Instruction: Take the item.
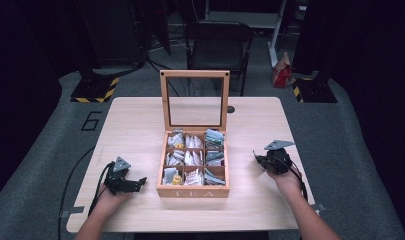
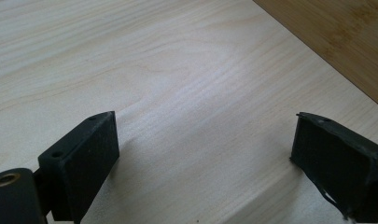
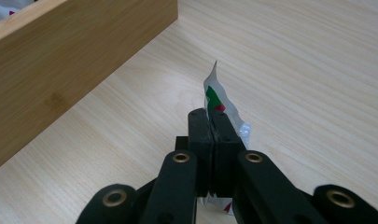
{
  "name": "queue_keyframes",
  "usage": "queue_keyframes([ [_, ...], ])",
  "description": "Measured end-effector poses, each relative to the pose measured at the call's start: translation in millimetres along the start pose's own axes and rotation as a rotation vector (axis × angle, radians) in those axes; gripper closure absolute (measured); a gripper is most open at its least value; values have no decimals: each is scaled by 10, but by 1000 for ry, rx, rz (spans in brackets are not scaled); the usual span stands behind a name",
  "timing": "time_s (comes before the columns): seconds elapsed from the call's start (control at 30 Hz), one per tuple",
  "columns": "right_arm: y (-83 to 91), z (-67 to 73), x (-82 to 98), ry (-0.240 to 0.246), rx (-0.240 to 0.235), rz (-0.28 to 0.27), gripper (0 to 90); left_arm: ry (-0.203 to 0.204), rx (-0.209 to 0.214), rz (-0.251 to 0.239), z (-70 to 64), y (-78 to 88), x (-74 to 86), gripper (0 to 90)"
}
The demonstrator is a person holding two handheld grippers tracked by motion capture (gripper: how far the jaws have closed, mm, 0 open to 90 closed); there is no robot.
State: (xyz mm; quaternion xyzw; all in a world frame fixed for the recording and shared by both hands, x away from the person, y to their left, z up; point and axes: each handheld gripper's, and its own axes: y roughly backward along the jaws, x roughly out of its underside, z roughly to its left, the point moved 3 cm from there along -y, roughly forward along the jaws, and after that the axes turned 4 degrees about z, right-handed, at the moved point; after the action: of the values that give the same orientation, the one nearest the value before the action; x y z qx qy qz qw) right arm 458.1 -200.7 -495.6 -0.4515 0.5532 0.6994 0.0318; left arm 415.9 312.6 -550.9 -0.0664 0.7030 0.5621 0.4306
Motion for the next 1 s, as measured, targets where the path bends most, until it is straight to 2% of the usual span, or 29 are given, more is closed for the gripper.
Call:
queue_keyframes([
  [0.17,-49,45,25,11,-18,11,885,0,0,0,0,0,0,71],
  [0.37,-116,106,48,-10,-31,13,874,-3,-1,1,2,1,0,71],
  [0.77,-214,190,89,16,-41,32,847,-1,-1,0,1,0,0,71],
  [0.8,-220,185,89,29,-36,32,844,-2,-1,0,2,0,0,71],
  [0.87,-232,196,85,18,-37,28,830,-1,0,0,0,0,0,71],
  [0.9,-231,190,87,28,-49,38,807,-1,-1,0,1,0,0,71],
  [1.0,-246,201,85,7,-22,32,752,-1,0,0,1,0,0,71],
])
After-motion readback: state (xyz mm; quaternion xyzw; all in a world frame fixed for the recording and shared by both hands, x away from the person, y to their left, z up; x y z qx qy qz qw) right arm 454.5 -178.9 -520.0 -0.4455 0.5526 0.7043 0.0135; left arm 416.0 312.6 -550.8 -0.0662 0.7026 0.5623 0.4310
